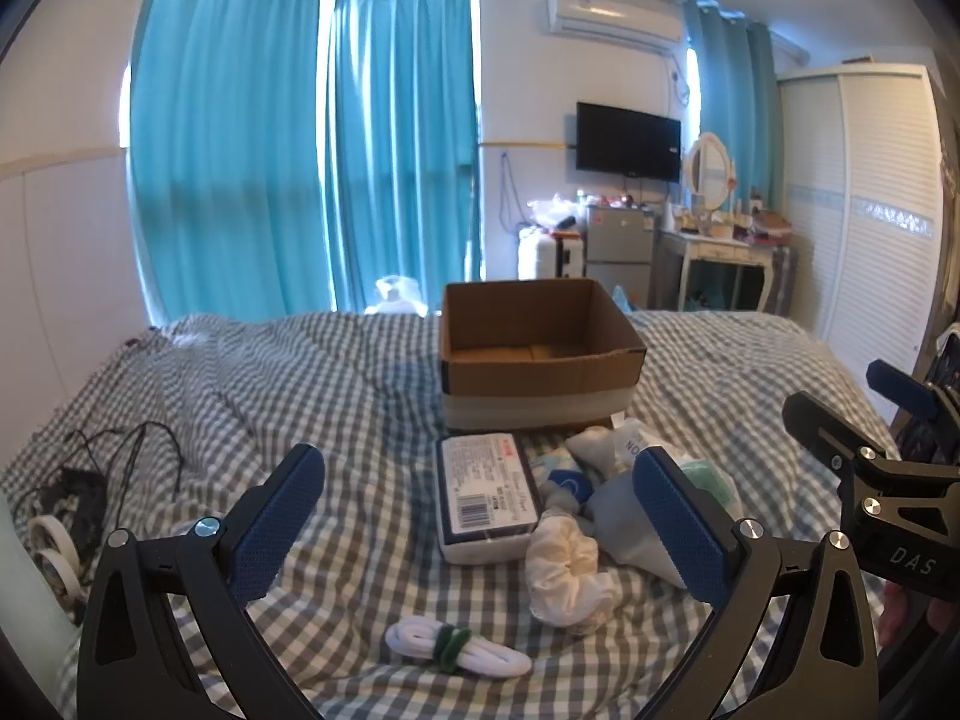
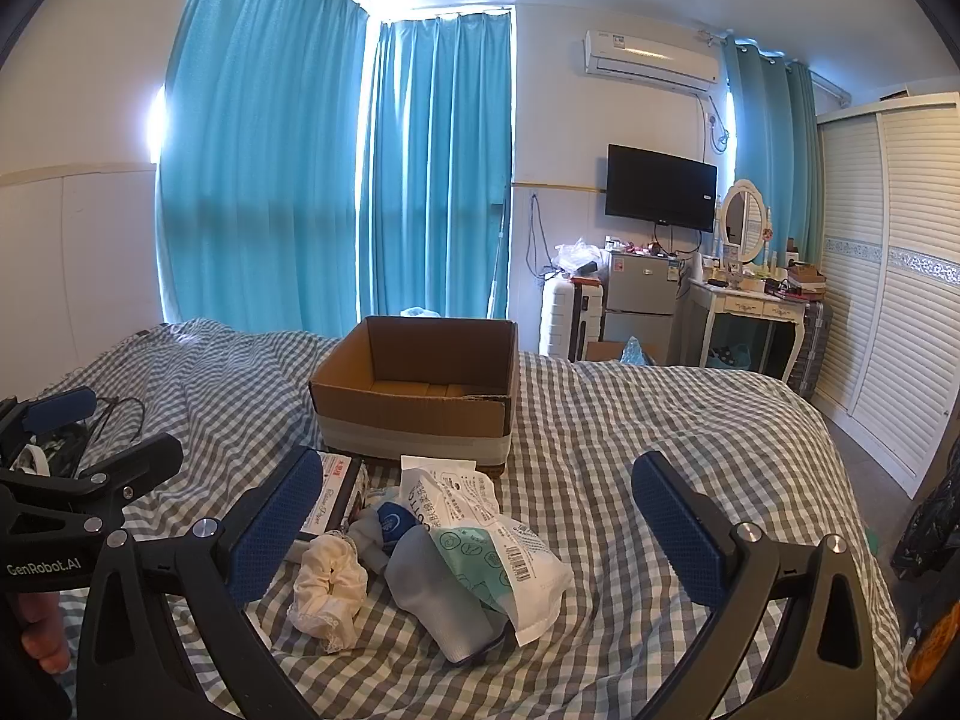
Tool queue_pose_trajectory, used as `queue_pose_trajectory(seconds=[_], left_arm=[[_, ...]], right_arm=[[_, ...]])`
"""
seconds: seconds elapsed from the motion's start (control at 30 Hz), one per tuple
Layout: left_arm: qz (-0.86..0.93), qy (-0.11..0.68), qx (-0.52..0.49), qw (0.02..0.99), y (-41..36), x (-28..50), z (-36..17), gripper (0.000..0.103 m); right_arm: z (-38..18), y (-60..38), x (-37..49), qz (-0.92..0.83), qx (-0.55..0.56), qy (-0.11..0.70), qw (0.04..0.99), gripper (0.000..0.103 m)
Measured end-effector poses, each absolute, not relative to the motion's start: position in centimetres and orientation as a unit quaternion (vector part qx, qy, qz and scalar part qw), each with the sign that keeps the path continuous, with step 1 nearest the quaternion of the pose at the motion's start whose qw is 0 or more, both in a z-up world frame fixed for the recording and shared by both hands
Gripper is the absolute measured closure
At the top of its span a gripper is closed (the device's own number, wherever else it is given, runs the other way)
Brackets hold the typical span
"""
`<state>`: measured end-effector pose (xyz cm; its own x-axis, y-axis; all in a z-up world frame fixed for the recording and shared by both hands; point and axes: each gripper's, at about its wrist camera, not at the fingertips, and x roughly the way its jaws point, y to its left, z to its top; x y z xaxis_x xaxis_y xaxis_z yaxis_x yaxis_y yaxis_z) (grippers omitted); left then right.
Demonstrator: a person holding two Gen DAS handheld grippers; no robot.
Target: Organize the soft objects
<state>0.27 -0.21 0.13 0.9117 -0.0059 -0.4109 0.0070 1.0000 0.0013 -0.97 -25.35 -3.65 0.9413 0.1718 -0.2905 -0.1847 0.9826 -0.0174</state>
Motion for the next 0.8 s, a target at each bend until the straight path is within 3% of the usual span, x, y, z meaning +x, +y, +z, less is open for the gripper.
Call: queue_pose_trajectory(seconds=[0.8], left_arm=[[-0.002, 0.211, 0.003, 0.978, -0.06, 0.23, -0.02, 0.0]], right_arm=[[-3.84, -25.48, -1.04, 0.093, -0.022, 0.146, 0.985, 0.0]])
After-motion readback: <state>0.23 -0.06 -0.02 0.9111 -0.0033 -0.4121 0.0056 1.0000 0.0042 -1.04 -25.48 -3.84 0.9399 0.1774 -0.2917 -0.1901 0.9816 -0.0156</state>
